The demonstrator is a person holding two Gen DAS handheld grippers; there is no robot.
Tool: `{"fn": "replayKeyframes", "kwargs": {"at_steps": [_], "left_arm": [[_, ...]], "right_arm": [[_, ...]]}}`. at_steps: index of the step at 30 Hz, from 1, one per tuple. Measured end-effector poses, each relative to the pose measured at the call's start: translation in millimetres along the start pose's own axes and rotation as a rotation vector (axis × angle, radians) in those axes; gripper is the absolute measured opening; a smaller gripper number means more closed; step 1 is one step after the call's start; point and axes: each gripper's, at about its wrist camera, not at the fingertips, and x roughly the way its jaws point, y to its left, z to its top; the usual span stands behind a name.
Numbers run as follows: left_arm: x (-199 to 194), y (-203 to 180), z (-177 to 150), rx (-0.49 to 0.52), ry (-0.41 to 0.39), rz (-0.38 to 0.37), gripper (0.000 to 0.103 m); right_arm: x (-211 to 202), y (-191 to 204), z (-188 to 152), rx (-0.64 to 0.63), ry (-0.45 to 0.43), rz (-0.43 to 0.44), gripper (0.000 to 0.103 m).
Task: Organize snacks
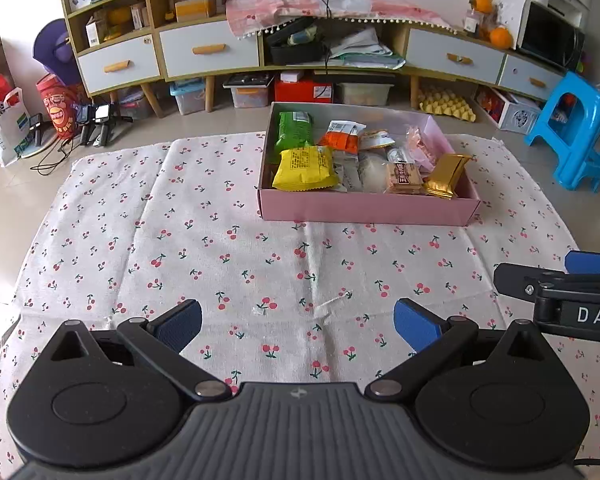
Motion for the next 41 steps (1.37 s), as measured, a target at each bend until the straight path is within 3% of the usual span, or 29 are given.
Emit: {"fn": "replayKeyframes", "kwargs": {"at_steps": [41], "left_arm": [[0.9, -0.6, -0.1, 0.005, 0.012, -0.007, 0.102]], "right_arm": [[5.4, -1.2, -1.8, 0.017, 0.024, -0.002, 0.089]]}}
